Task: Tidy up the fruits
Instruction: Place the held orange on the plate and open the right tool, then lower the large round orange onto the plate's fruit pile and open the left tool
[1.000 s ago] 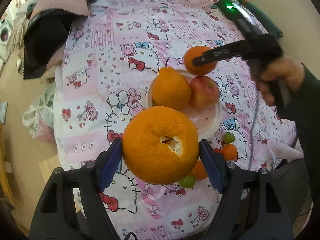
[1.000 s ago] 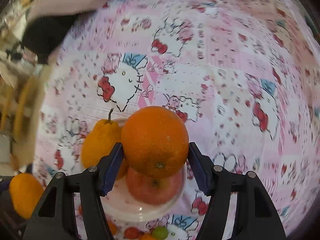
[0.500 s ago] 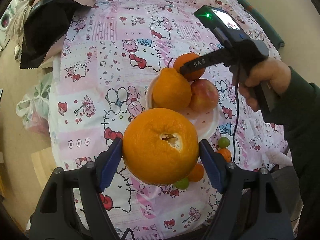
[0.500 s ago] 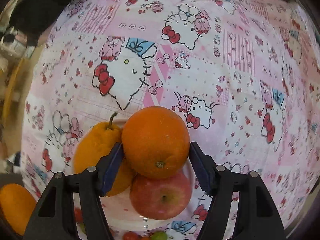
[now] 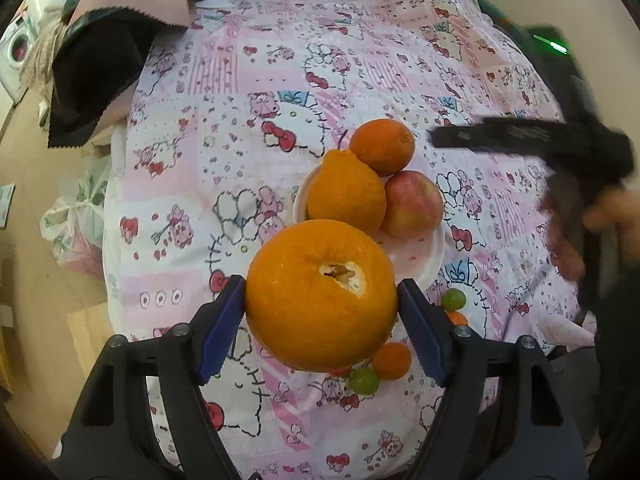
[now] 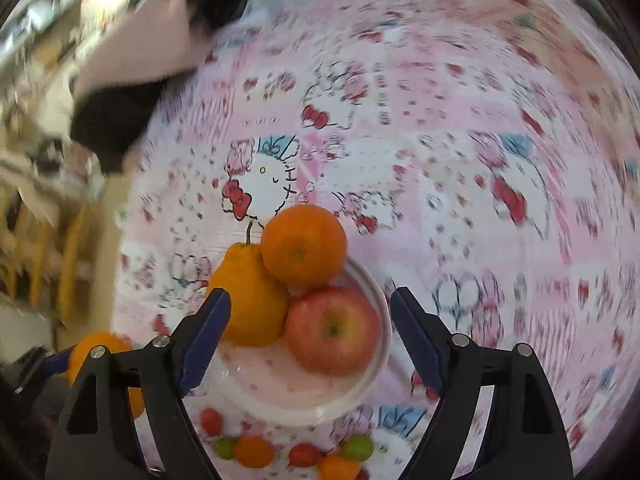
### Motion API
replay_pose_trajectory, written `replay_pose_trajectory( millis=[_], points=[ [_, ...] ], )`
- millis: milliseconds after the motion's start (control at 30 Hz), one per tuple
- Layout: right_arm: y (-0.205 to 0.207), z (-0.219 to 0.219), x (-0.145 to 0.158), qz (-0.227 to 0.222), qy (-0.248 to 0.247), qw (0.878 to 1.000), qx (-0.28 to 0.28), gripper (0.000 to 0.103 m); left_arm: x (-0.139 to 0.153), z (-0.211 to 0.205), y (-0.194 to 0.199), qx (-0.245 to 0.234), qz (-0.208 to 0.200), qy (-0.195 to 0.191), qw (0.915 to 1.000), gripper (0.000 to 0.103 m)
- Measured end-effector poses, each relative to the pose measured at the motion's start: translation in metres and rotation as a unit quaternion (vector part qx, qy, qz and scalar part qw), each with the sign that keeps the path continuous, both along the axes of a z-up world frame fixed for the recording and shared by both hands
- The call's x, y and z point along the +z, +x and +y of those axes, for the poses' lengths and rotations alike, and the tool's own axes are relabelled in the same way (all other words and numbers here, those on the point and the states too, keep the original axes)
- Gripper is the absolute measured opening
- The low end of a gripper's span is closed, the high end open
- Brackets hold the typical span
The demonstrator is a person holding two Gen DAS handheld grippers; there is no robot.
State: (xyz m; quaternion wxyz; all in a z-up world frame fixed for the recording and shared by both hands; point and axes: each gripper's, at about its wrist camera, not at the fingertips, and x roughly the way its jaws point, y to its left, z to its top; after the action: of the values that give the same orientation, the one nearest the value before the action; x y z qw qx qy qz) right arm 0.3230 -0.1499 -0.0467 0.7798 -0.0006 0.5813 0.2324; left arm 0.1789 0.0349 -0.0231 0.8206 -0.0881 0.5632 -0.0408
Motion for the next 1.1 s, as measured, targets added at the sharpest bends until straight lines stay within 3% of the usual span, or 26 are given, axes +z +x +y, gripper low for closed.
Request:
replay_pose_trajectory(
  millis=[233,467,700,933,1100],
  points=[
    [-0.048,-0.093,0.009,-0.004,0.064,0.991,-0.113,0.093,0.003,-0.037,0.042,-0.024,-0.005,0.023,0.9994,0.073],
    [-0.071,-0.142,-0.01,-0.001,0.091,0.981,-0.169,0.093,-0.005,-0.073,0.096,-0.021,-0.027,0.028,0.999,0.073],
    [-0.067,-0.153,-0.014,0.002,0.112,0.978,-0.175,0.093,-0.033,-0.088,0.112,-0.001,-0.042,0.046,0.998,0.073],
    [-0.067,-0.148,-0.01,0.005,0.138,0.977,-0.164,0.093,-0.041,-0.106,0.096,-0.021,-0.095,0.106,0.9895,0.076],
    [-0.068,-0.144,-0.01,0.007,0.139,0.977,-0.158,0.093,-0.049,-0.113,0.096,-0.032,-0.083,0.119,0.9889,0.08]
  ],
)
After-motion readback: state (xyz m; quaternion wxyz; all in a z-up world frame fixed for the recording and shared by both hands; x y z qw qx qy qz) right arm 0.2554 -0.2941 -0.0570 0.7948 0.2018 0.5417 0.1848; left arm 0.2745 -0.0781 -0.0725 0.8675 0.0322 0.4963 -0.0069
